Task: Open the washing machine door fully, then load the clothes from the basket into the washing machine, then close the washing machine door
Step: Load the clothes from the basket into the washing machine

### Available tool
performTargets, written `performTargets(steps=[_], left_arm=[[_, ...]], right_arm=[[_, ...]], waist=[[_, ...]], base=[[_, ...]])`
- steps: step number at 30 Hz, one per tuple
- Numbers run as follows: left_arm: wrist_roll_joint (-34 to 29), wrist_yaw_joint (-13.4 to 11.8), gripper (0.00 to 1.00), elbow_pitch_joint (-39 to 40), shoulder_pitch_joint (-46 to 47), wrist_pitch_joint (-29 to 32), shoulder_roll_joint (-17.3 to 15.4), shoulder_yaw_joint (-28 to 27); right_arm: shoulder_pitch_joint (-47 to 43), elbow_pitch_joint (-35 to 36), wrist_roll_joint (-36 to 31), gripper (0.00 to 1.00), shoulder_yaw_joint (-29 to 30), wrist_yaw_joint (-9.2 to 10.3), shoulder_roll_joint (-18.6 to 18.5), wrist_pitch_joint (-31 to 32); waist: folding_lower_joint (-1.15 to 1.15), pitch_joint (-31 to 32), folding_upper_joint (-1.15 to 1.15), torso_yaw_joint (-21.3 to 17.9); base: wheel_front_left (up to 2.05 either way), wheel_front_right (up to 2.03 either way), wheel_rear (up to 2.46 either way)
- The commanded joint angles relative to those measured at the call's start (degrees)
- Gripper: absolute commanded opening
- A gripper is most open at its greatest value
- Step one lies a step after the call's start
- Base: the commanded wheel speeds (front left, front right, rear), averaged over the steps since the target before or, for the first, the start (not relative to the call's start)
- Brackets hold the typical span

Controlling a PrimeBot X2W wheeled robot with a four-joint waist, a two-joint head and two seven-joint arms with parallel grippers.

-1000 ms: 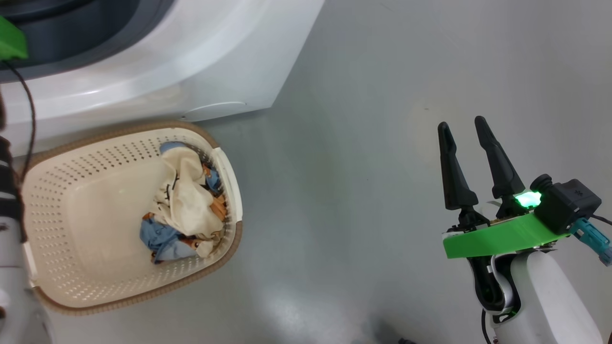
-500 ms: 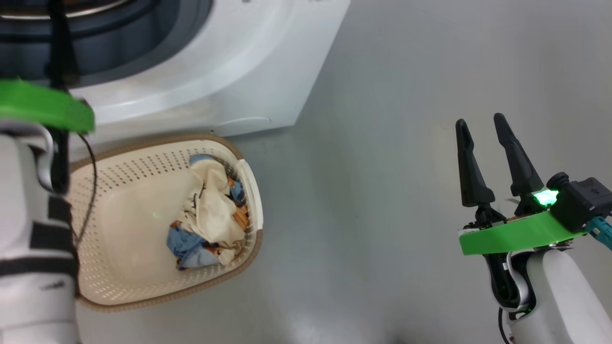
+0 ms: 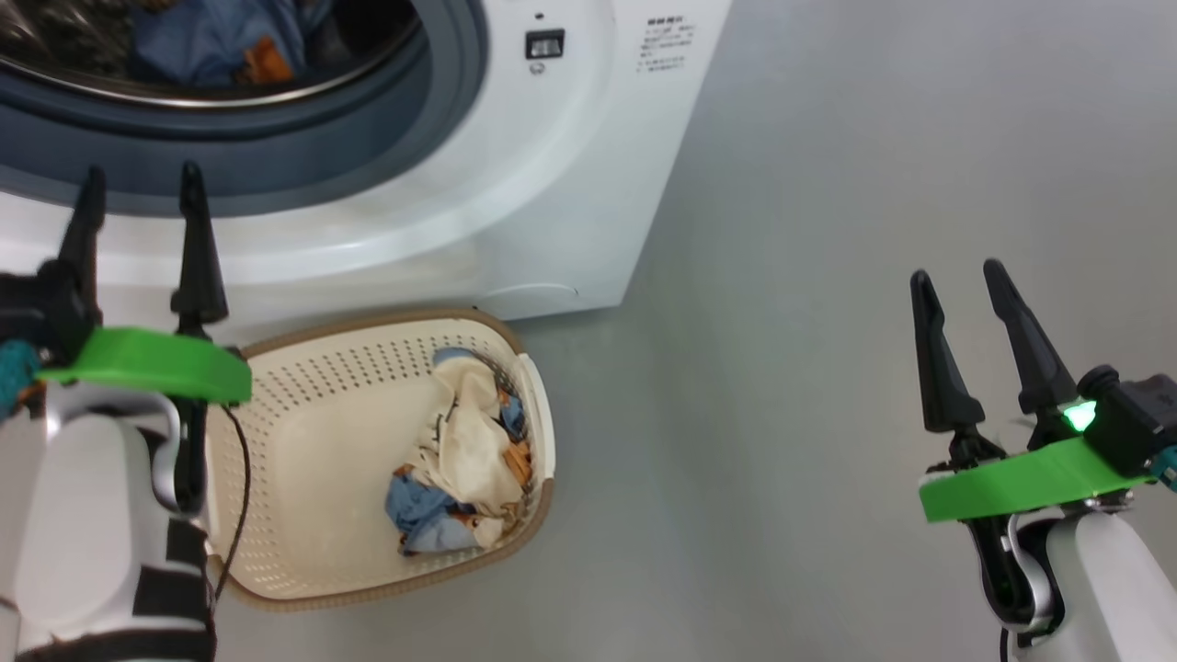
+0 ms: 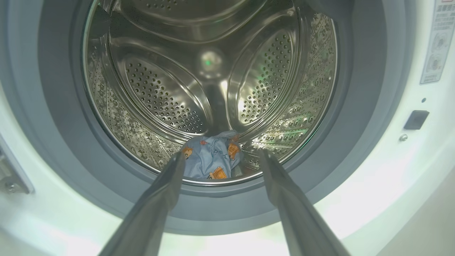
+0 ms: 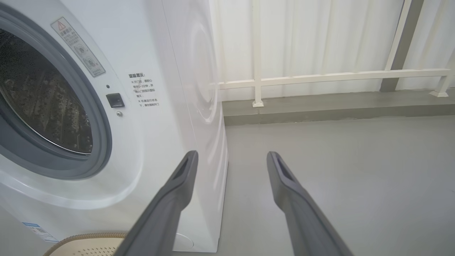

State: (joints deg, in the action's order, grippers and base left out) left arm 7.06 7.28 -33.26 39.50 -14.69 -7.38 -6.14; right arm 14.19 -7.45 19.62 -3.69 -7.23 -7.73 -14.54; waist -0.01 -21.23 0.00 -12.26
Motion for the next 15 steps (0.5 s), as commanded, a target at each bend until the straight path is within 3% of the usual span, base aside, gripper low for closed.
performTargets(steps=[1, 15], left_arm=[[-0.16, 0.18, 1.0, 2.45, -2.14, -0.3, -1.45, -1.57], [-1.75, 0.2, 1.0, 8.51, -14.68, -0.3, 0.81, -3.51]], right_arm=[[-1.68, 1.02, -0.44, 1.0, -0.92, -0.25, -1.33, -0.46], [-6.32, 0.46, -0.26, 1.0, 0.07, -0.25, -3.03, -0.46]], waist=[[0.01, 2.72, 0.0, 1.95], [0.01, 9.41, 0.0, 4.02]], base=[[0.0, 0.0, 0.0], [0.0, 0.0, 0.0]])
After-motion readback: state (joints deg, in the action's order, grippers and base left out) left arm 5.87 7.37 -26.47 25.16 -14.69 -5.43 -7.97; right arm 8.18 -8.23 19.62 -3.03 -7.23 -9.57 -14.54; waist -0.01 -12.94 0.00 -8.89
